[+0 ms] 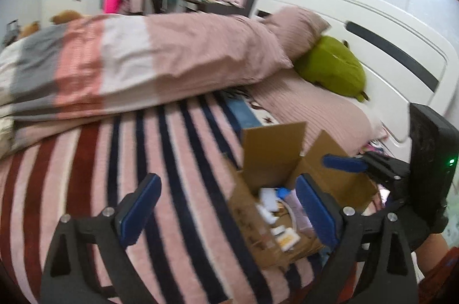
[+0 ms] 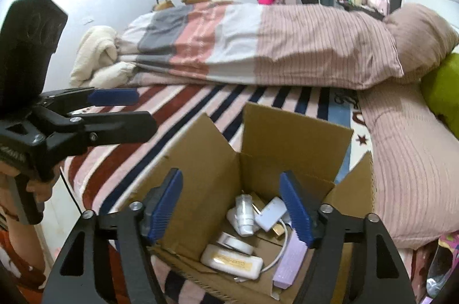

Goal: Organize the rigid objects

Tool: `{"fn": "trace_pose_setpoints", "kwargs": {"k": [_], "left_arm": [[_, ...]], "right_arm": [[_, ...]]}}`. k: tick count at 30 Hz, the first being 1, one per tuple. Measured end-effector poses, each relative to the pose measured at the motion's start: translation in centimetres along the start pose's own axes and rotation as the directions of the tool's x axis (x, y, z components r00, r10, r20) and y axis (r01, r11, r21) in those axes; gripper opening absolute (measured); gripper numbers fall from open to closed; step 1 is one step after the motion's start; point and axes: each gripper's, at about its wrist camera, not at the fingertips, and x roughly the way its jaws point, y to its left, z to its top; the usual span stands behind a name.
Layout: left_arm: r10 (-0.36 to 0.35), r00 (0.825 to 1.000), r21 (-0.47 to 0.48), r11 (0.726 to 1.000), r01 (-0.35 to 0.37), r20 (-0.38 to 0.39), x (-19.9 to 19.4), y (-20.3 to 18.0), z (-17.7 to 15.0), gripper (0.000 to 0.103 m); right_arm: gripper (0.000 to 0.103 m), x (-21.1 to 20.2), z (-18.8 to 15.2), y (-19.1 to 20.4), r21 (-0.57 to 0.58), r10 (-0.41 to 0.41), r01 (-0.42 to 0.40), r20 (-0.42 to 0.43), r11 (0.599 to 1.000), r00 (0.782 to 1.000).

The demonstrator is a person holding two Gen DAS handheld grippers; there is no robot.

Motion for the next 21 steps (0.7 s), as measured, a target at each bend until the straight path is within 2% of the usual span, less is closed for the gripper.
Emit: {"fn": "trace_pose_setpoints", "kwargs": {"k": [1,6,13,21], "left_arm": [[0.024,1.0,-0.011,1.0,-0.024,0.009,-0.6,0.6,-0.3,0.094],[0.14,0.99,-0.07,0.988,-0.137,0.037,-2.6,3.0,-1.8,0.094],[0.201,0.978,-0.124,0.973,-0.194,0.051,-4.2,5.2,-3.1,0.094],[0.215,0.975,-0.125,0.97,-0.207,0.056,-4.7,5.3,-3.4,0.094]], "right_arm": [[0.085,-0.3,0.1,0.4,-0.007,0.006,-0.006,0.019,1.0,1.0],[0.102,-1.5,0.2,1.9,-0.053,0.021,-0.015,0.112,0.998,0.993],[0.103,-1.6,0.3,2.9,-0.055,0.049,-0.041,0.147,0.998,0.988],[0.103,-1.5,0.4,3.7,-0.05,0.054,-0.047,0.157,0.998,0.986]]}}
